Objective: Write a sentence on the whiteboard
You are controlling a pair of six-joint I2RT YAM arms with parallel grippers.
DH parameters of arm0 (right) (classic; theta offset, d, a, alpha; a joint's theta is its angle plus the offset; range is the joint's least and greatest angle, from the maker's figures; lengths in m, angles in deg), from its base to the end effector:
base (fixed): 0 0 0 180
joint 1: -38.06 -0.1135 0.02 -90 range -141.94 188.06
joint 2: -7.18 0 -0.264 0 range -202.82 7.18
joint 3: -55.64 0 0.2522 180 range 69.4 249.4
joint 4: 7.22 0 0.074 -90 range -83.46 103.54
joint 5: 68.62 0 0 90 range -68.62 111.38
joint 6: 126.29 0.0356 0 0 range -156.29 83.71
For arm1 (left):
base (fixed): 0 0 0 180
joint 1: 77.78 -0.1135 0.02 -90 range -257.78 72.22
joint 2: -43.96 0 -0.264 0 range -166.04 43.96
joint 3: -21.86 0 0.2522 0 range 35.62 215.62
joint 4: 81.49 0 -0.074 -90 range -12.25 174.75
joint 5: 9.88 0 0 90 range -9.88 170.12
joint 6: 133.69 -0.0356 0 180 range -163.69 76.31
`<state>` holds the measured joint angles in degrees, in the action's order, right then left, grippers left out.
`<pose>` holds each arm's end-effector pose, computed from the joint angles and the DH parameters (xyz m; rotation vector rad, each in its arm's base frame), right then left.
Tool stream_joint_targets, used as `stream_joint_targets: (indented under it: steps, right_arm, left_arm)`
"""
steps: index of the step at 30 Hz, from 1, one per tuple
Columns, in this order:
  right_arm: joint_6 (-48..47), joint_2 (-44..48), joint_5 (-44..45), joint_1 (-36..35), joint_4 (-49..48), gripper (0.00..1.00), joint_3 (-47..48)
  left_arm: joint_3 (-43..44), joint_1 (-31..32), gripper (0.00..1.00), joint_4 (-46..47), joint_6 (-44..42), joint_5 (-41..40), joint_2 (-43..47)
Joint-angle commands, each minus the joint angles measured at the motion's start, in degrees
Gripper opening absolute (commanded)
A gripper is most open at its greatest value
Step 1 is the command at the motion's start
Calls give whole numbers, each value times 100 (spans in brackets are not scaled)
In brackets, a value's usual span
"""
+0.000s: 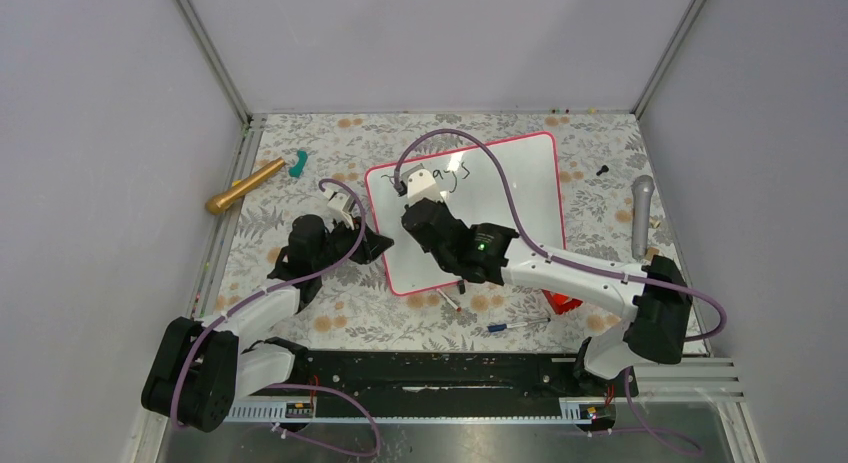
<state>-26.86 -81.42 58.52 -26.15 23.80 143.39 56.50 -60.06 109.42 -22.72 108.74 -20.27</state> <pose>0.1728 0.3082 0.3196 -0.5807 1.9217 0.1266 0.2084 -0.0845 0.1930 0.2987 1.9415 -0.9243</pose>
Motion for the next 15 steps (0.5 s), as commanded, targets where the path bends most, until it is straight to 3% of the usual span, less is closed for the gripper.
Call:
stream_joint_targets:
  steps: [1, 7, 15]
  right_arm:
    - [-2, 289, -264, -39, -253, 1, -26]
    - [2, 318, -651, -41, -273, 0, -59]
    - [60, 189, -337, -40, -30, 0, 91]
  left_arm:
    - [109, 3, 14, -14, -297, -368, 83]
    - [102, 2, 14, -23, -304, -367, 98]
    - [100, 2, 14, -20, -295, -367, 110]
